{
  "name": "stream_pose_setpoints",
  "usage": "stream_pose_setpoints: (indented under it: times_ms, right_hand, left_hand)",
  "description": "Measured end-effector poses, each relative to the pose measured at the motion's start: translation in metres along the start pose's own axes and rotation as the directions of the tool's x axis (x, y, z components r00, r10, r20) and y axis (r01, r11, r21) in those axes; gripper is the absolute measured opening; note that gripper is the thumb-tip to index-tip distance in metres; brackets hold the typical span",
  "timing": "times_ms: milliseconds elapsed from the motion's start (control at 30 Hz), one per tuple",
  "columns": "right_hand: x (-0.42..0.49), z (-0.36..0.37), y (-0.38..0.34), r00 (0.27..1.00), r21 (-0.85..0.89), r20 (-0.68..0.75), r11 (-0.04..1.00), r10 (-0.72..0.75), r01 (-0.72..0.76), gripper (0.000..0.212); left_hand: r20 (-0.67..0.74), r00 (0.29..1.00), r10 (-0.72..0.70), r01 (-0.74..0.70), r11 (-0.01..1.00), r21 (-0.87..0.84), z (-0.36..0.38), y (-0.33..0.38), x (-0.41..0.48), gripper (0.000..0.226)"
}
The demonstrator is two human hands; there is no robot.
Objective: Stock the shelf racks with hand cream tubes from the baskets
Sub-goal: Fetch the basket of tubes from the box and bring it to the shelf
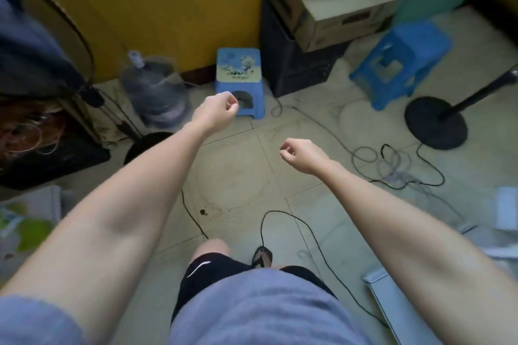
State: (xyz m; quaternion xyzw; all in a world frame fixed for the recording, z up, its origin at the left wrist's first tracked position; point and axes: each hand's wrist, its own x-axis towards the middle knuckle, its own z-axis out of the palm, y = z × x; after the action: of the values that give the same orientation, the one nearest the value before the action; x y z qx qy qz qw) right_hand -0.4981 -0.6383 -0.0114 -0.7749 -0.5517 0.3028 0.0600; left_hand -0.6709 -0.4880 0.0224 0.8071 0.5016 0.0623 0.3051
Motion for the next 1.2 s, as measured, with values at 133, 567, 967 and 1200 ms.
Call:
stream_pose_setpoints:
  times_ms: [133,567,967,1200]
  right_hand:
    - [0.018,-0.05,0.059,0.996,0.02,-0.048,0.997,0.069,-0.068,0.031]
    - [0.172,-0.274,0.191,0.943,0.116,-0.282,0.982,0.177,-0.149,0.033]
    - [0.358,-0.406,0.25,0.953,-0.101,-0.296,0.991,0.059,-0.093,0.032]
    - [0.509,-0.492,0.282,0.978,-0.216,-0.186,0.975,-0.097,0.055,0.037]
  left_hand:
    - [0.078,0.995,0.058,-0.067,0.991,0.114,0.015,0.073,0.058,0.027]
    - [0.022,0.928,0.371,-0.371,0.928,-0.004,0.024,0.28,0.318,0.029]
    - [-0.048,0.965,0.257,-0.241,0.946,0.215,0.014,0.336,0.529,0.033]
    - [-0.162,0.986,-0.035,0.069,0.976,0.208,0.012,0.327,0.652,0.048]
